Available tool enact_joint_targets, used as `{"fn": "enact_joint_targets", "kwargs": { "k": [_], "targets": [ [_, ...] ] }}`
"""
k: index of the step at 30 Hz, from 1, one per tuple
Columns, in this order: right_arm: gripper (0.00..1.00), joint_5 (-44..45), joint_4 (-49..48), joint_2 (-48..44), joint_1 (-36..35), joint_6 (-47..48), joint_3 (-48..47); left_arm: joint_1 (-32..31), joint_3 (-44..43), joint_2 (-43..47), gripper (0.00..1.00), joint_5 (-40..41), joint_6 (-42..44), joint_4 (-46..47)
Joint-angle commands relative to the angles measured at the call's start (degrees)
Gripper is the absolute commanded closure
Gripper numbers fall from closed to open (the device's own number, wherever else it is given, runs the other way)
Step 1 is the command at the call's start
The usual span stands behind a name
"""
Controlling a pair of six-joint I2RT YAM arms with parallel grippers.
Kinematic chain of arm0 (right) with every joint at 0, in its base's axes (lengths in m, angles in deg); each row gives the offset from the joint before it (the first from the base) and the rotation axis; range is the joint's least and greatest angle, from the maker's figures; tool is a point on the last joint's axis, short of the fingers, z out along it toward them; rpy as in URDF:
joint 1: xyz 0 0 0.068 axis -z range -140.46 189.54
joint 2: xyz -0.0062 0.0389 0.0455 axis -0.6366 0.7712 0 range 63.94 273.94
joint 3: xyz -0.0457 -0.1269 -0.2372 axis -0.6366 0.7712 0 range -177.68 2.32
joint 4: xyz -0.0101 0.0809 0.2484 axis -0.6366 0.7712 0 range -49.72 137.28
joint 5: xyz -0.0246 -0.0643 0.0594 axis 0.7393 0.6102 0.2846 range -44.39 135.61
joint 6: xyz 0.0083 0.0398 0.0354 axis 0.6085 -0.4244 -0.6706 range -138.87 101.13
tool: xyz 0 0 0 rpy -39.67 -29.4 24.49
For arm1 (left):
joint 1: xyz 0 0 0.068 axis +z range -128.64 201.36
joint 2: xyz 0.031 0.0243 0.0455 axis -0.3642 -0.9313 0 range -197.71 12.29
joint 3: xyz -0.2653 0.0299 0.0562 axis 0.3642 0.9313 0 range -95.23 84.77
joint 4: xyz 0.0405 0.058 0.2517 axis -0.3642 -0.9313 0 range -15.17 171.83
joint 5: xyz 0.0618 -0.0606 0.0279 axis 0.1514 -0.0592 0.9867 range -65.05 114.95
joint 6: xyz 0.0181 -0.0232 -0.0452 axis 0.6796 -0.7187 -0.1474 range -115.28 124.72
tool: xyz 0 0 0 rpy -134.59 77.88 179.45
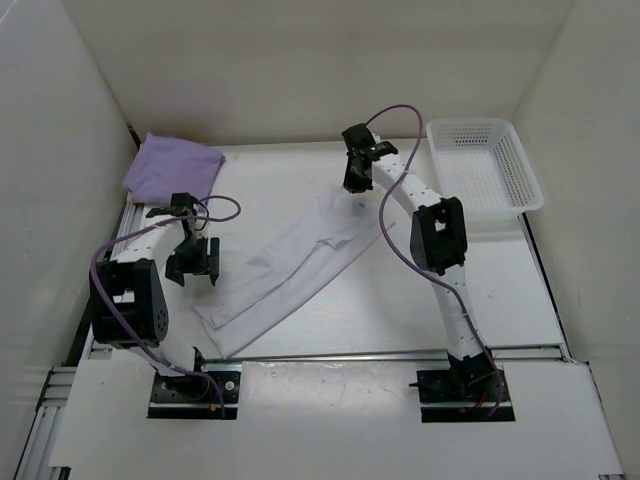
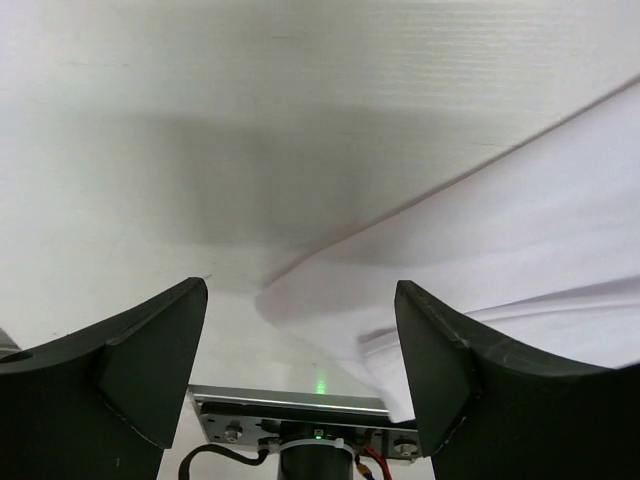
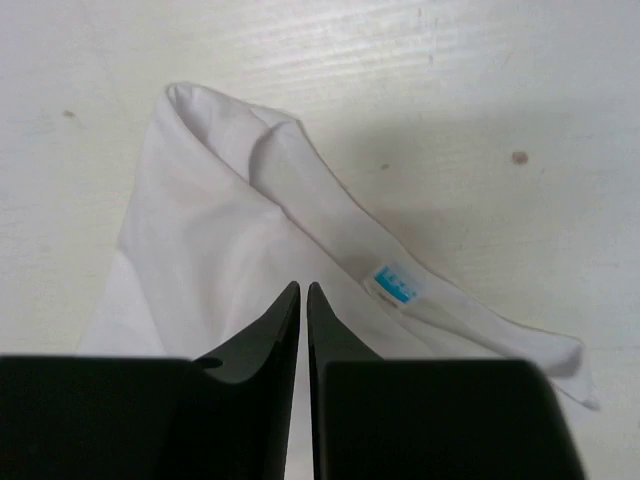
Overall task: Fold and stack the t-shirts
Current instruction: Rotate the tshirt 90 degrees
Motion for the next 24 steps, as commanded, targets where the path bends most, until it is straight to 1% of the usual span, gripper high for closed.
{"fn": "enact_joint_targets", "kwargs": {
  "k": [1, 2, 3, 4, 5, 6, 7, 9, 10, 12, 13, 17, 20, 22, 24],
  "targets": [
    [0.9, -0.8, -2.52, -9.54, 0.79, 2.99, 8.64, 0.53, -0.9, 2.85, 0.13, 1.65, -0.01, -2.56],
    [0.89, -1.41, -4.48, -15.05, 0.79, 3.51, 12.9, 1.05, 0.33, 3.63, 0.13, 2.27, -0.01, -2.56],
    [0.87, -1.42, -5.8, -17.63, 0.79, 3.51, 16.68, 1.06, 1.03, 4.51, 0.13, 2.27, -0.01, -2.56],
    [0.85, -0.89, -6.69, -19.83, 0.79, 3.51, 22.55, 1.06, 1.56, 4.52, 0.13, 2.27, -0.01, -1.86],
    [0.82, -0.89, -6.7, -23.68, 0.27, 3.51, 25.22, 1.06, 2.18, 5.22, 0.13, 2.27, -0.01, -1.25],
    [0.7, -0.89, -6.7, -25.37, 0.26, 1.08, 27.94, 1.06, 2.18, 5.22, 0.13, 1.58, -0.01, -1.24],
    [0.65, -2.28, -7.48, -28.26, 0.87, -0.34, 33.36, 1.06, 2.18, 4.7, 0.13, 1.57, -0.01, -1.24],
    [0.56, -4.13, -8.71, -30.39, 1.75, -4.46, 38.58, 1.06, 2.89, 3.22, 0.13, 2.18, -0.01, -0.11],
    [0.54, -5.36, -10.81, -31.09, 2.8, -5.7, 43.13, 1.06, 3.67, 3.2, 0.13, 3.14, -0.01, 0.51],
    [0.53, -7.3, -12.4, -31.63, 3.34, -8.68, 45.72, 1.06, 4.46, 2.32, 0.13, 5.87, -0.01, 1.04],
    [0.52, -8.18, -12.41, -29.89, 4.12, -9.57, 45.72, 1.06, 5.08, 1.63, 0.13, 6.4, -0.01, 1.74],
    [0.5, -12.4, -12.41, -24.52, 5.62, -12.13, 42.93, 1.06, 6.14, 2.49, 0.13, 7.54, -0.01, 2.27],
    [0.5, -12.4, -12.41, -20.65, 5.62, -13.44, 39.94, 1.58, 6.75, 4.78, 0.13, 7.55, -0.01, 2.27],
    [0.55, -13.02, -12.41, -17.67, 6.15, -14.06, 38.0, 2.19, 6.75, 6.18, 0.13, 7.55, -0.01, 2.27],
    [0.72, -13.71, -10.83, -13.64, 6.15, -14.94, 33.88, 2.2, 6.75, 8.03, 0.13, 6.85, -0.01, 2.27]
  ]
}}
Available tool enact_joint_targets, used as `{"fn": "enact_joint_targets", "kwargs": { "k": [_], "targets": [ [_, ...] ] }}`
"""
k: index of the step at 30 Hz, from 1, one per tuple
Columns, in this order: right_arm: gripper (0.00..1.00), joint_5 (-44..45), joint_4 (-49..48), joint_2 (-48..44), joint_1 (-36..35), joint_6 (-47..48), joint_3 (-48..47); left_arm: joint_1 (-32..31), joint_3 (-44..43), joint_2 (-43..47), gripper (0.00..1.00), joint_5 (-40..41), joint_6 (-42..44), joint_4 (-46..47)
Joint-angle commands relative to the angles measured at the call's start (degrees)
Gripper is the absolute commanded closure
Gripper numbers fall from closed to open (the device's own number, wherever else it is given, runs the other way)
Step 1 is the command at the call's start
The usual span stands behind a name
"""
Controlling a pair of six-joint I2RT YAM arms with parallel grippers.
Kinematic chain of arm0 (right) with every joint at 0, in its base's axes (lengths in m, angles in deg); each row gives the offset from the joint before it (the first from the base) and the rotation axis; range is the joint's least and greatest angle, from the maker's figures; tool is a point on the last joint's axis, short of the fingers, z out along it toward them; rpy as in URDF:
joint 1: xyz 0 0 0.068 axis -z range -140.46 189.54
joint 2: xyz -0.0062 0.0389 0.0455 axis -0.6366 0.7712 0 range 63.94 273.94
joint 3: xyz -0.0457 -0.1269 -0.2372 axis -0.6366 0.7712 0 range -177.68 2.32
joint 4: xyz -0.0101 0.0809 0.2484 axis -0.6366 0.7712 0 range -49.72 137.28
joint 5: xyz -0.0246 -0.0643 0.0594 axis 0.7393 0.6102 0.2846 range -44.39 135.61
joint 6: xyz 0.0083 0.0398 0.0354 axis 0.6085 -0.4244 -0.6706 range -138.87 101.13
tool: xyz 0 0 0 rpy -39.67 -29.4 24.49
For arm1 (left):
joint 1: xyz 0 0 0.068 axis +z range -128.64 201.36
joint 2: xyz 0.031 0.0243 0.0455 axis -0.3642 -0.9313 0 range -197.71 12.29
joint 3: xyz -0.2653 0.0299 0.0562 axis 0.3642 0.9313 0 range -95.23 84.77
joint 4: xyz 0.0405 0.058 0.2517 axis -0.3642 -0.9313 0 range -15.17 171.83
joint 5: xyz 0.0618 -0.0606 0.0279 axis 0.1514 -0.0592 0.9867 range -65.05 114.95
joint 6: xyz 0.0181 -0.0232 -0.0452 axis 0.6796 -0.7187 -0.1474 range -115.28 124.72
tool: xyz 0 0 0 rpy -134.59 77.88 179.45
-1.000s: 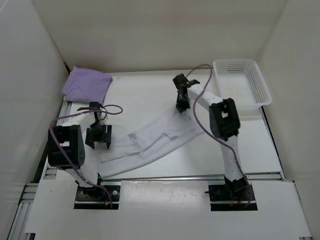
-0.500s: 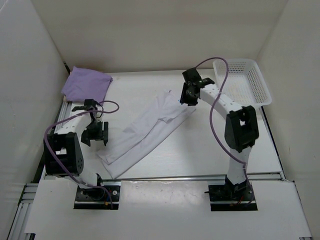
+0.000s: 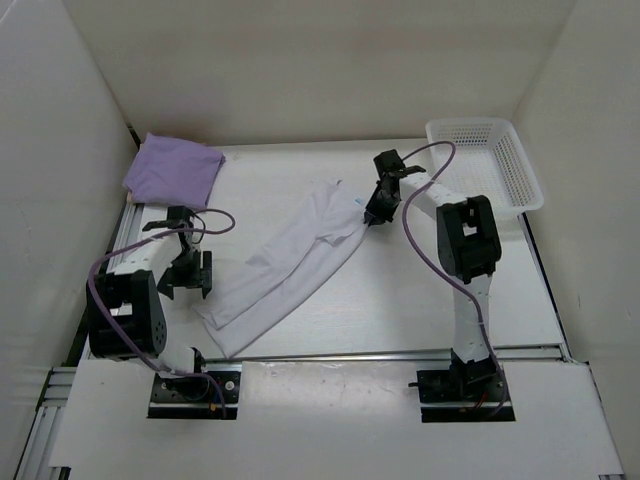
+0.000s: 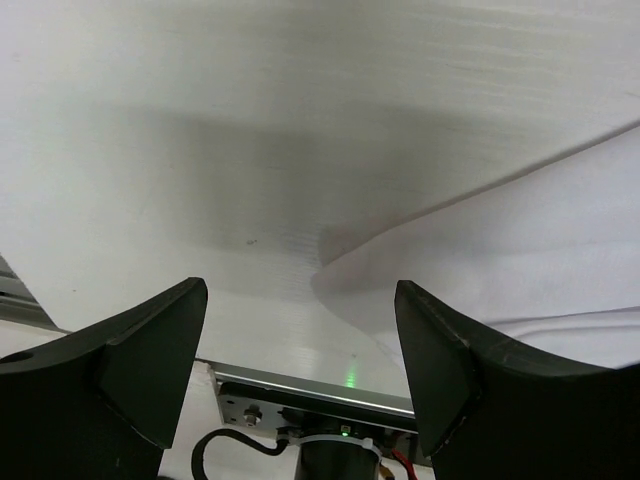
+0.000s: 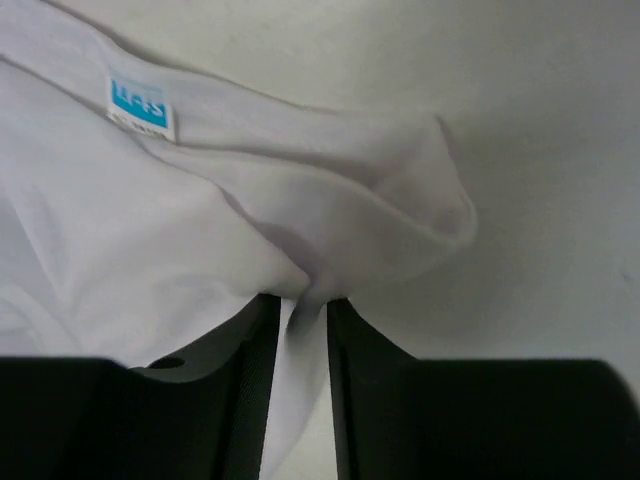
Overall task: Fold and stack the t-shirts
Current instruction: Rotate the tshirt 90 degrees
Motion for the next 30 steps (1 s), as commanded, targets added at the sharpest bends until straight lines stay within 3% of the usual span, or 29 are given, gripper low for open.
{"fn": "enact_joint_targets", "kwargs": {
  "k": [1, 2, 4, 8, 10, 11, 12, 15, 18, 19, 20, 23, 26, 30],
  "targets": [
    [0.81, -2.22, 0.69, 6.34, 0.47, -3.18, -6.06, 1.34, 0.68, 5.13, 0.13, -0.32, -0.01, 1.94],
    [0.92, -2.83, 0.69, 7.74, 0.47, -3.19, -8.17, 1.35, 0.68, 5.74, 0.13, -0.94, -0.01, 1.95],
    [1.0, -2.84, 0.69, 12.66, 1.0, -3.19, -16.68, 1.35, 0.68, 7.15, 0.13, -3.05, -0.01, 2.47],
    [1.0, -4.33, -2.37, 22.77, 2.14, -4.32, -39.44, -0.67, 0.15, 8.38, 0.13, -6.74, -0.01, 2.48],
    [0.89, -6.08, -10.26, 25.25, 2.14, -4.33, -46.07, -2.51, 0.15, 8.38, 0.13, -8.06, -0.01, 3.0],
    [0.62, -7.83, -13.6, 24.12, 2.14, -4.85, -45.29, -3.04, 0.68, 8.38, 0.13, -8.07, -0.01, 3.0],
    [0.52, -8.46, -17.9, 23.06, 2.14, -4.86, -42.32, -3.65, 0.68, 7.77, 0.13, -8.59, -0.01, 3.0],
    [0.34, -8.99, -16.55, 16.66, 2.14, -0.39, -37.92, -6.82, 1.3, 7.24, 0.13, -8.59, -0.01, 3.53],
    [0.31, -2.77, -9.6, 4.11, 0.74, 5.66, -24.59, -10.94, 1.82, 7.94, 0.13, -9.82, -0.01, 5.81],
    [0.31, -0.93, -9.59, -0.02, 0.04, 6.65, -12.97, -11.91, 2.52, 8.73, 0.13, -9.82, -0.01, 6.69],
    [0.31, 0.66, -10.37, -8.5, -1.79, 7.44, -6.76, -13.58, 2.53, 8.73, 0.13, -9.82, -0.01, 9.04],
    [0.31, 2.35, -12.92, -22.5, -8.28, 9.12, 14.3, -15.52, 3.14, 9.44, 0.13, -10.35, -0.01, 12.48],
    [0.31, 0.86, -12.93, -28.87, -17.93, 6.32, 26.12, -18.16, 5.51, 6.81, 0.13, -9.74, -0.01, 15.48],
    [0.31, -0.2, -12.4, -28.72, -27.73, 0.86, 30.92, -19.57, 7.45, 5.13, 0.13, -8.94, -0.01, 18.38]
  ]
}}
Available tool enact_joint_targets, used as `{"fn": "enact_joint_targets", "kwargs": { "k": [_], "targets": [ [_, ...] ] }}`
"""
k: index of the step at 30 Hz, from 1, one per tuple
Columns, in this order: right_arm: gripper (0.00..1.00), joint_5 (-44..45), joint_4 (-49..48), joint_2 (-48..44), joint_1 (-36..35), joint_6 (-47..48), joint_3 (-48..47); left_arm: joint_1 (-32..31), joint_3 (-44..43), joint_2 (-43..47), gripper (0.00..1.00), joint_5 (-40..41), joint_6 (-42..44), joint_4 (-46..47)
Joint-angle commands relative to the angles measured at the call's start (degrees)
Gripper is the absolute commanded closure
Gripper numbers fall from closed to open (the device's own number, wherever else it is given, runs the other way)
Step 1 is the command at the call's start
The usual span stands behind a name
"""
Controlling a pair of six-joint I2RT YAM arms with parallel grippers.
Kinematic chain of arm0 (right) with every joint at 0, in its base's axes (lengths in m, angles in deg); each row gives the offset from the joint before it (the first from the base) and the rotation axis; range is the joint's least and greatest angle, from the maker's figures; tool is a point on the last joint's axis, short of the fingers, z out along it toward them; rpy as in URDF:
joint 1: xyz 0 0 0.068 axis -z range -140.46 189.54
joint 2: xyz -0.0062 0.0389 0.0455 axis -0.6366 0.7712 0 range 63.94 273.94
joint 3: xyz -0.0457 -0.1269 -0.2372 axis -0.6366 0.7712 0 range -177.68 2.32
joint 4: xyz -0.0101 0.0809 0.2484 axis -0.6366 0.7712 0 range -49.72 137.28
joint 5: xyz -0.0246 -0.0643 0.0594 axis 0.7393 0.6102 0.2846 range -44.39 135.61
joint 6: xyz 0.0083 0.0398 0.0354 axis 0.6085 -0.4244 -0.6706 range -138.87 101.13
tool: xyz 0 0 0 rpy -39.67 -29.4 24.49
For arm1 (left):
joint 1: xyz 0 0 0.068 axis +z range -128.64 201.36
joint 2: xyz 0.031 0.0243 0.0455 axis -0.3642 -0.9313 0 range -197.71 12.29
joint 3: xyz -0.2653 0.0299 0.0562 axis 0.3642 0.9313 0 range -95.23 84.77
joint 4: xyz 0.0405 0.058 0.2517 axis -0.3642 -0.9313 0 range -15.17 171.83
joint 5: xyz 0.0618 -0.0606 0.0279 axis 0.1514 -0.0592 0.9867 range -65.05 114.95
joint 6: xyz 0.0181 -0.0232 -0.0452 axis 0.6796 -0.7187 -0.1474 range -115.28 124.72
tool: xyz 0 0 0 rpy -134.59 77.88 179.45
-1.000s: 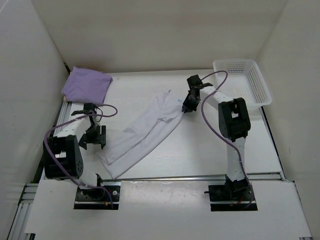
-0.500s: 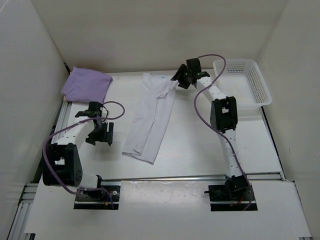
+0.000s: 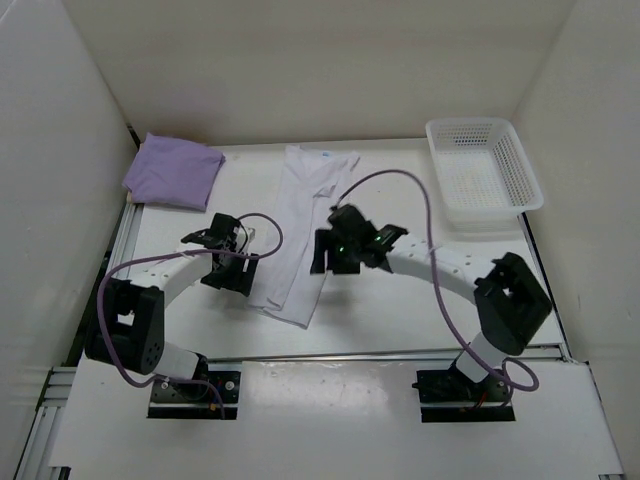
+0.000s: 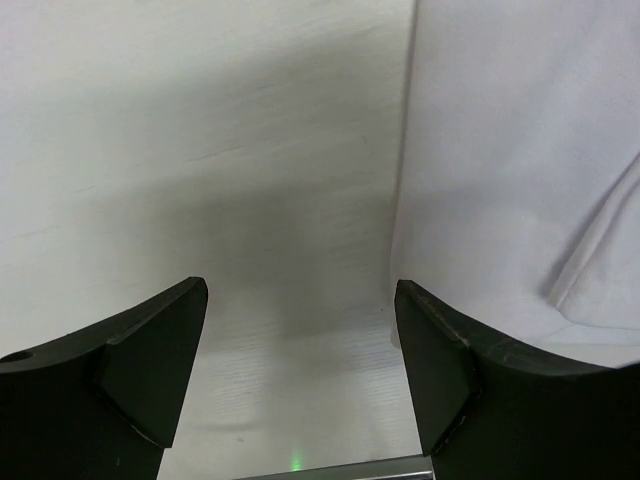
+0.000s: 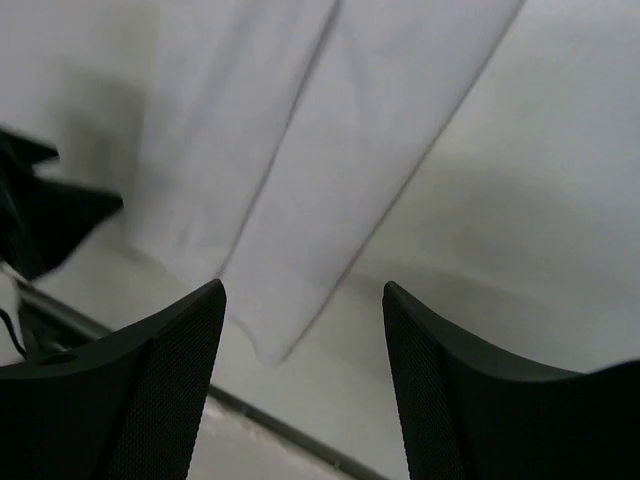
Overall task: Fold and stack the t-shirts
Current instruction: Rotate the tshirt 90 degrees
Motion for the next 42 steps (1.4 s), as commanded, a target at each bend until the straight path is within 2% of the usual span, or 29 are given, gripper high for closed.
{"fn": "enact_joint_targets", "kwargs": {
  "k": [1, 6, 11, 14, 17, 20, 21, 22, 23, 24, 27, 29, 33, 37, 38, 42],
  "targets": [
    [0.31, -0.05, 1.13, 4.15, -5.5, -3.75, 3.53, -0.68, 1.13, -0.49, 0.13, -0.61, -0.01, 3.98],
    [0.32, -0.67, 2.62, 8.03, -10.61, -4.29, 1.17, -0.68, 1.13, -0.49, 0.12, -9.3, -0.01, 5.03],
    [0.32, -2.06, 3.15, 11.37, -12.64, -4.29, -1.57, -1.21, 1.13, 0.04, 0.11, -10.55, -0.01, 5.56],
    [0.39, -3.21, 4.55, 12.87, -12.64, -4.29, -2.18, -1.21, 1.13, -0.04, 0.11, -11.08, -0.01, 5.56],
    [0.52, -3.74, 4.56, 14.27, -12.64, -4.29, -3.49, -3.31, 1.13, -2.94, 0.15, -8.8, -0.01, 5.56],
    [0.74, -6.37, 5.08, 16.03, -12.03, -4.29, -4.11, -4.72, 0.6, -5.32, 0.36, -9.41, -0.01, 5.56],
    [0.86, -6.9, 5.08, 16.55, -11.16, -5.07, -4.12, -4.73, 0.6, -5.32, 0.43, -9.41, -0.01, 5.56],
    [0.92, -6.91, 5.08, 16.56, -10.54, -5.6, -2.81, -4.73, 0.6, -5.32, 0.53, -8.89, -0.01, 5.56],
    [0.97, -7.43, 5.08, 16.56, -9.92, -6.13, -1.84, -4.73, 0.6, -5.32, 0.57, -7.49, -0.01, 5.56],
    [1.0, -8.13, 3.95, 16.04, -8.61, -7.18, -0.7, -4.73, 0.6, -4.71, 0.61, -6.96, -0.01, 5.56],
    [1.0, -9.19, 1.22, 13.32, -6.15, -8.41, 4.31, -4.73, 1.74, -3.31, 0.82, -6.33, -0.01, 5.56],
    [1.0, -9.19, 1.22, 12.26, -5.0, -8.42, 6.24, -4.73, 1.75, -2.6, 0.9, -4.76, -0.01, 4.95],
    [1.0, -8.58, 1.82, 10.23, -5.0, -5.88, 7.31, -4.73, 1.75, -0.84, 0.9, -4.14, -0.01, 3.46],
    [1.0, -6.73, 3.94, 10.23, -6.05, -3.33, 6.7, -4.73, 1.75, -0.22, 0.82, -3.61, -0.01, 0.56],
    [1.0, -6.73, 3.94, 9.71, -6.57, -3.32, 6.7, -4.73, 1.75, 0.3, 0.77, -3.61, -0.01, 0.55],
    [1.0, -6.73, 4.46, 9.7, -6.58, -2.79, 6.7, -5.34, 1.75, 0.3, 0.76, -3.7, -0.01, -0.77]
  ]
}}
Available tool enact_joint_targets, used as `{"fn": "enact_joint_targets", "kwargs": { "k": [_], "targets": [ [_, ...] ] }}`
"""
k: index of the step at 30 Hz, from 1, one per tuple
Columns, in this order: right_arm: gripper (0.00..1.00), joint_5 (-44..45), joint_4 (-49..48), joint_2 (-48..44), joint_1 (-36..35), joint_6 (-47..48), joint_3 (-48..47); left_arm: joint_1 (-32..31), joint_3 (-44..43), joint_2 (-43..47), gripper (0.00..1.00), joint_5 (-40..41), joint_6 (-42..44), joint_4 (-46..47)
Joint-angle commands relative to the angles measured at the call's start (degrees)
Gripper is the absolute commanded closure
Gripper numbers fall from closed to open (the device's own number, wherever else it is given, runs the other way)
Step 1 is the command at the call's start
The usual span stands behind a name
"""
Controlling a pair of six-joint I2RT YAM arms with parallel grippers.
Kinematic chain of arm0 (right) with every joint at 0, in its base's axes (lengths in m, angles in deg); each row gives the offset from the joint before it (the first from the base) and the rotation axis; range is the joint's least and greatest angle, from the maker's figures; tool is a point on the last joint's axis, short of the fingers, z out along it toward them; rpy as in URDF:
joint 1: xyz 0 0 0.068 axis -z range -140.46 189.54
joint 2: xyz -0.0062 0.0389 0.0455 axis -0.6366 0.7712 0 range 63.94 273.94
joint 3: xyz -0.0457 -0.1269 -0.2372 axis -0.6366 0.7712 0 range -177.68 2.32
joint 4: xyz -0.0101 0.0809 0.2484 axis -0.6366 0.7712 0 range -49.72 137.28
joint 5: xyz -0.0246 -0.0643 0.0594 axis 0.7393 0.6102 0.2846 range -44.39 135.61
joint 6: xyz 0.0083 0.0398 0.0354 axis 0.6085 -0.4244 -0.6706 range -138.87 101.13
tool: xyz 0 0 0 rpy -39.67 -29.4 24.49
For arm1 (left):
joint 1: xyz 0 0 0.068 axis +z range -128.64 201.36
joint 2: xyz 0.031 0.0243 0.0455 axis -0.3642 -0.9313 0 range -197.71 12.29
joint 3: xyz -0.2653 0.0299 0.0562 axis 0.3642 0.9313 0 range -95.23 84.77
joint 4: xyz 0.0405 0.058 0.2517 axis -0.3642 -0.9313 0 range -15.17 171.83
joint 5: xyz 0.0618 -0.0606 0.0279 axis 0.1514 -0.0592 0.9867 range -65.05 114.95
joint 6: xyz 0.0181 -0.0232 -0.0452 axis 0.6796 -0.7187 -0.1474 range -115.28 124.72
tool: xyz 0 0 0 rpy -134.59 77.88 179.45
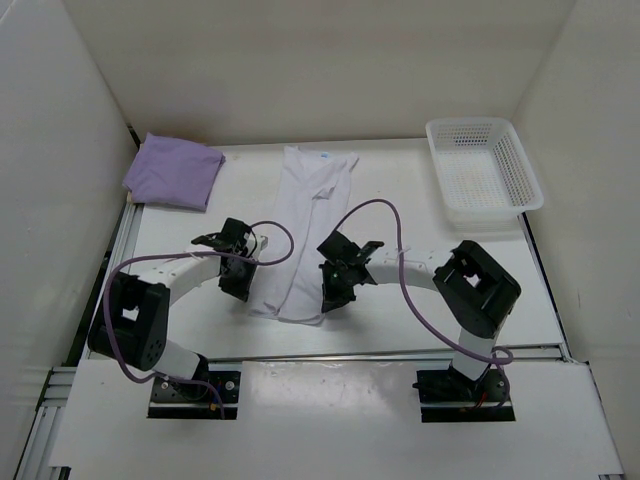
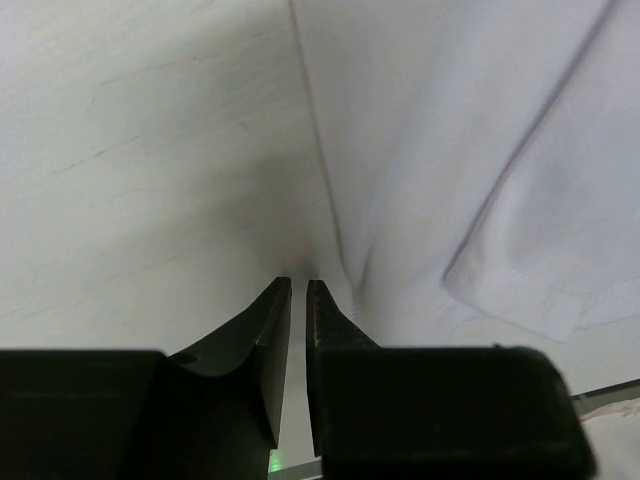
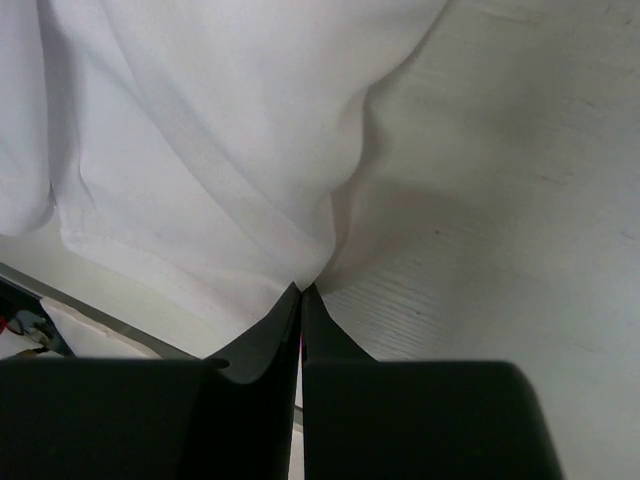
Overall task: Fold and stack the t-shirts
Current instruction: Rotate the tshirt 90 degrees
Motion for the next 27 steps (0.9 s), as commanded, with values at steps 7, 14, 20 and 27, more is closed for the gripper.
{"fn": "enact_joint_targets", "kwargs": {
  "k": [7, 14, 20, 27],
  "targets": [
    [0.61, 1.55, 3.9, -2.6, -0.28, 3.9, 0.5, -0.47, -0.68, 4.45, 0.52, 1.14, 0.21, -3.61],
    [0.57, 13.31, 9.42, -13.77, -2.3, 6.71, -0.79, -0.47, 0.1, 11.91, 0.44, -0.01, 0.21, -4.32],
    [0.55, 18.0, 10.04, -4.93, -9.07, 15.65, -16.65, 6.99, 1.34, 16.04, 0.42, 0.07, 0.21, -4.33],
    [0.47, 16.93, 13.21, 18.28, -15.22, 25.87, -42.43, 19.3, -1.48, 16.05, 0.4, 0.25, 0.21, -3.09]
  ]
}}
